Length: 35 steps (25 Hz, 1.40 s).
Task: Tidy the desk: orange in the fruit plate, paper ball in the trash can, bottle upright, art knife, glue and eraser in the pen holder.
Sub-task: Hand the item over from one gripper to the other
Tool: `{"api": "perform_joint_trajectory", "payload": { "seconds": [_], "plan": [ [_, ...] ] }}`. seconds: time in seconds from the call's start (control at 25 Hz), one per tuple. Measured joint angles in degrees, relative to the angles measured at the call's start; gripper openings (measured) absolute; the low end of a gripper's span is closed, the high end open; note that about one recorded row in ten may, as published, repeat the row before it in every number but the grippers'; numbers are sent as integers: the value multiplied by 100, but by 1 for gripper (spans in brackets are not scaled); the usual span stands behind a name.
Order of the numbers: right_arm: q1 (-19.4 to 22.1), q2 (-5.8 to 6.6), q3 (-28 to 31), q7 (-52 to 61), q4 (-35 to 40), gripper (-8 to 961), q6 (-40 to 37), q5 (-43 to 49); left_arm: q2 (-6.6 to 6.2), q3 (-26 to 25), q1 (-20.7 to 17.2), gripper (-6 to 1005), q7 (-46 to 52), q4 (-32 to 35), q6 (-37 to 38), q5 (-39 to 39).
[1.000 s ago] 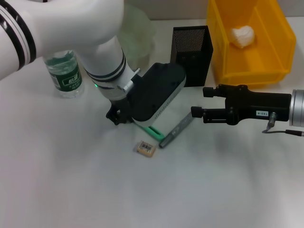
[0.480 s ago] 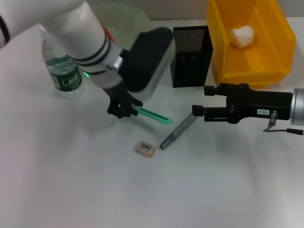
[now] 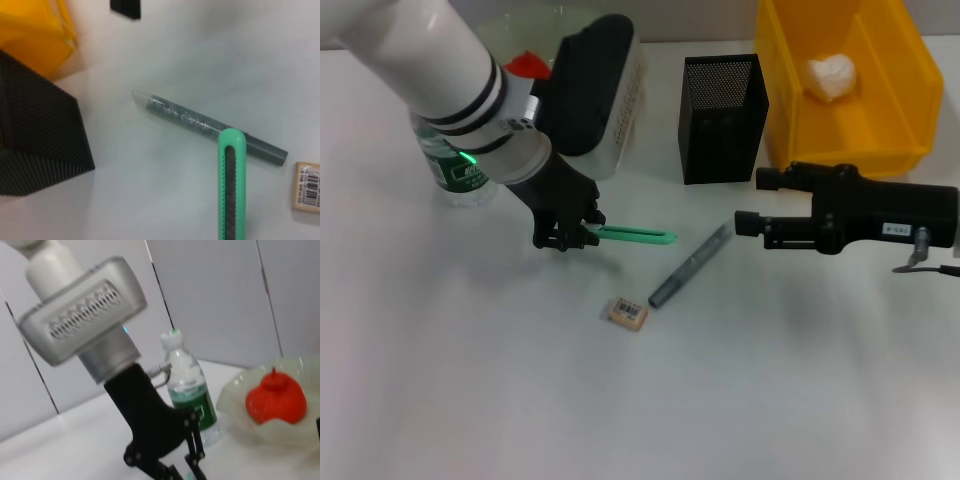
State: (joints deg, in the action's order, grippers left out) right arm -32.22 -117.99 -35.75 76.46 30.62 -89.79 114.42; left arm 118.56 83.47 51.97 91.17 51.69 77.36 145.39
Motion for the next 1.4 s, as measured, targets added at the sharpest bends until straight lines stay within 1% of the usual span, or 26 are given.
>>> {"api": "perform_joint_trajectory", "payload": {
  "seconds": [0.04, 0.2, 0.24, 0.28, 0.72, 0.8, 0.84, 0.96, 1.0, 1.04, 1.12, 1.24, 1.36, 1.4],
  "plan": [
    [0, 0, 0, 0, 0, 827, 0, 0, 0, 0, 0, 201, 0, 0, 0, 0],
    [61, 40, -23, 0, 8, 827, -96, -63, 3, -359, -145, 203, 157, 150, 182, -60],
    [61, 40, -23, 0, 8, 827, -96, -63, 3, -359, -145, 203, 157, 150, 182, -60],
    [70, 40, -33, 0, 8, 827, -98, -63, 13, -664, -226, 203, 268, 215, 338, -159],
    [111, 66, -62, -50, 9, 827, -229, -70, -3, -1490, -611, 207, 700, 265, 618, -1034],
    [111, 66, -63, -104, 0, 827, -235, -70, -11, -1760, -717, 207, 743, 219, 771, -1268],
    [111, 66, -63, -104, 0, 827, -235, -70, -11, -1760, -717, 208, 743, 219, 771, -1268],
    [111, 59, -64, -171, -19, 827, -235, -70, -10, -1930, -869, 209, 815, 205, 857, -1541],
    [107, 45, -65, -202, -25, 827, -238, -70, -15, -2011, -988, 209, 848, 198, 915, -1767],
    [107, 45, -65, -202, -25, 827, -238, -70, -15, -2011, -988, 209, 848, 198, 915, -1767],
    [99, 29, -70, -211, -27, 827, -254, -70, -20, -2099, -1092, 210, 850, 195, 1000, -1984],
    [97, 13, -73, -219, -30, 828, -347, -70, -25, -2358, -1285, 211, 845, 133, 1224, -2403],
    [103, 1, -62, -230, -30, 828, -392, -70, -31, -2449, -1370, 212, 814, 73, 1314, -2595],
    [107, -10, -39, -258, -33, 828, -448, -70, -34, -2494, -1458, 212, 790, 41, 1378, -2761]
  ]
}}
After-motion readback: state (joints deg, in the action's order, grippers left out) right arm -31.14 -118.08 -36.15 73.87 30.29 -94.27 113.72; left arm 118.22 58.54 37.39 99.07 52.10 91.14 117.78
